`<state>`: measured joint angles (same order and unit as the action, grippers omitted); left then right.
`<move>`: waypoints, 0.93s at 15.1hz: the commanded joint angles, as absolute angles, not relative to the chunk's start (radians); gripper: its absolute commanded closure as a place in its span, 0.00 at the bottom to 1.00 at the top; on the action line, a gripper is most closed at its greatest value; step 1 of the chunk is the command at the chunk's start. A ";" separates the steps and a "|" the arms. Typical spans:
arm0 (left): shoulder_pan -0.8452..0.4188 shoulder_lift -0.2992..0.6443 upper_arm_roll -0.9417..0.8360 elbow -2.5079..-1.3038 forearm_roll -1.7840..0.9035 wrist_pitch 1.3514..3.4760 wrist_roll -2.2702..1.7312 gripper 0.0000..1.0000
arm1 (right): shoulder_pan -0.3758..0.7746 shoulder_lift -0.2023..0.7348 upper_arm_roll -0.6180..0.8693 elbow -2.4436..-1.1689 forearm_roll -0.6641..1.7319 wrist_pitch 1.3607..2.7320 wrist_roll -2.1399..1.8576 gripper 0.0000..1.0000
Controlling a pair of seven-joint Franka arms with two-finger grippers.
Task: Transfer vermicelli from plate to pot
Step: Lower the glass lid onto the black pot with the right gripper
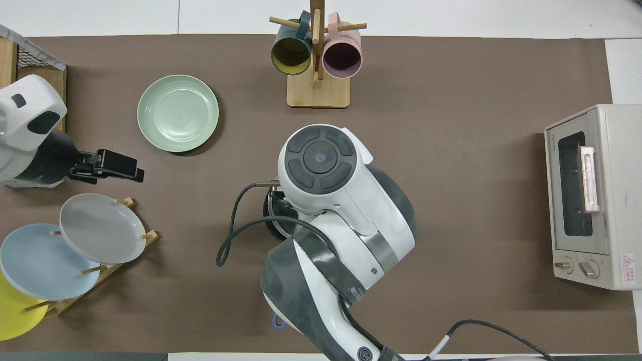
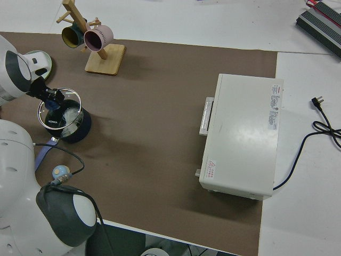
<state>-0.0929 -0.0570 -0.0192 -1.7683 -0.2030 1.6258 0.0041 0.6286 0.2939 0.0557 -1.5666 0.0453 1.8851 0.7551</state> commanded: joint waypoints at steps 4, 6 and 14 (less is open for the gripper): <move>-0.089 -0.071 -0.035 -1.744 -0.045 1.615 0.019 0.00 | 0.644 0.282 0.054 -1.606 0.048 1.933 0.778 1.00; -0.091 -0.058 -0.035 -1.705 -0.026 1.615 -0.029 0.00 | 0.649 0.265 0.054 -1.653 0.044 1.962 0.776 1.00; -0.084 -0.052 -0.035 -1.660 0.006 1.580 -0.038 0.00 | 0.670 0.268 0.052 -1.721 0.000 2.010 0.770 1.00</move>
<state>-0.0876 -0.0640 -0.0297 -1.6897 -0.0197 1.6104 -0.0220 0.6595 0.2860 0.0553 -1.7033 0.0360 2.0195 0.7632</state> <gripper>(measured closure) 0.000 0.335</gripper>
